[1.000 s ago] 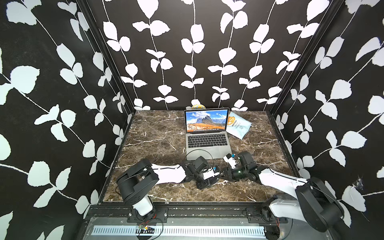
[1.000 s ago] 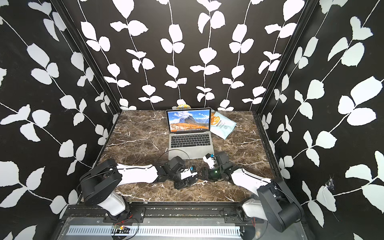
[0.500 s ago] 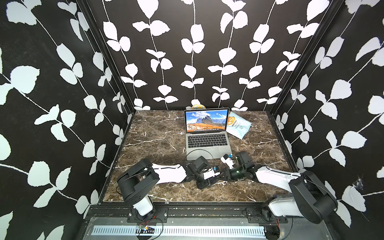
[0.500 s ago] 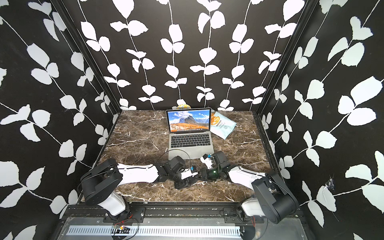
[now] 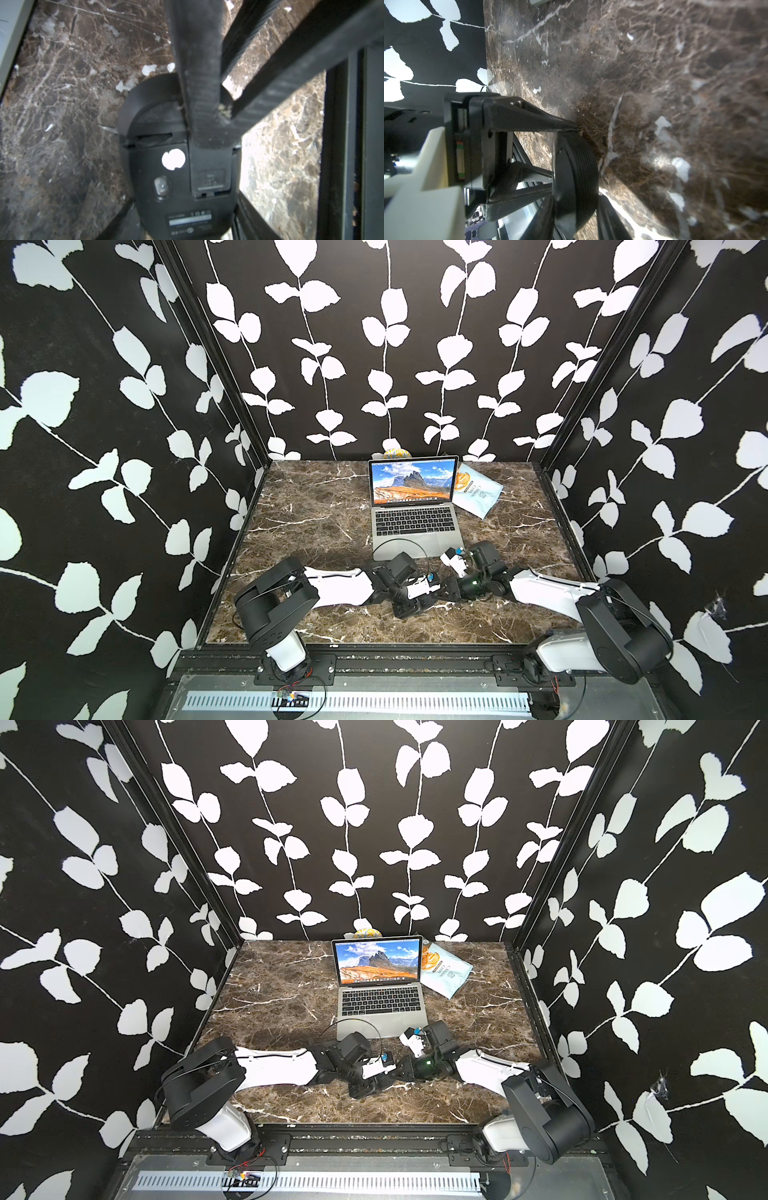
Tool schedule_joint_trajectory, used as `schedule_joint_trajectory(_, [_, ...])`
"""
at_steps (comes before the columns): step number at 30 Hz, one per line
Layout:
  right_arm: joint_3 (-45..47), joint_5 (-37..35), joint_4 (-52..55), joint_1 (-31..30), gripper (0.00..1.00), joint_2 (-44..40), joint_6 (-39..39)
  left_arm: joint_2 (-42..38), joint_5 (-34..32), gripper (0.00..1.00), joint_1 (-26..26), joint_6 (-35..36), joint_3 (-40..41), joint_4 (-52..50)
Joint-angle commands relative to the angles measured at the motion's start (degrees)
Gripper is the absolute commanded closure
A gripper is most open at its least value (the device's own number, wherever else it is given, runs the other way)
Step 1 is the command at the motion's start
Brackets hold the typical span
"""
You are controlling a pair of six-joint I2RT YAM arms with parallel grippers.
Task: Insert the wireless mouse receiver into the laptop
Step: Close the lid on the mouse.
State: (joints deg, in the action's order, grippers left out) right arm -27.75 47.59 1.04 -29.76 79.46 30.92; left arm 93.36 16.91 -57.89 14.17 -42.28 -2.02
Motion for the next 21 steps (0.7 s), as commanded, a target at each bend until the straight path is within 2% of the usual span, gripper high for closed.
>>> schedule_joint_trajectory(1, [-0.68, 1.06, -1.86, -0.39, 0.56, 0.15, -0.92, 2.78, -0.46, 0.71, -0.47, -0.66, 0.9, -6.81])
schedule_joint_trajectory(6, [0.26, -0.42, -0.19, -0.14, 0.44, -5.91, 0.33, 2.79, -1.0, 0.72, -0.47, -1.07, 0.88, -7.02])
schedule_joint_trajectory(9, [0.33, -6.67, 7.0, 1.04, 0.43, -11.74, -0.98, 2.88, -0.99, 0.72, -0.47, -1.22, 0.75, -7.04])
schedule_joint_trajectory(11, [0.77, -11.07, 10.89, 1.9, 0.46, -15.16, -1.45, 3.1, -0.98, 0.72, -0.47, -1.23, 0.63, -7.19])
schedule_joint_trajectory(12, [1.2, -12.3, 10.8, 2.05, 0.51, -16.86, -0.78, 3.14, -0.95, 0.72, -0.52, -1.23, 0.62, -7.21])
schedule_joint_trajectory(16, [1.95, -9.62, 4.94, 1.88, 0.69, -18.91, 4.48, 3.26, -0.86, 0.72, -0.47, -1.26, 0.45, -7.31])
schedule_joint_trajectory(21, [0.49, -8.67, 2.67, -0.52, 0.75, -15.51, 5.36, 3.32, -0.8, 0.72, -0.49, -1.15, 0.45, -7.38])
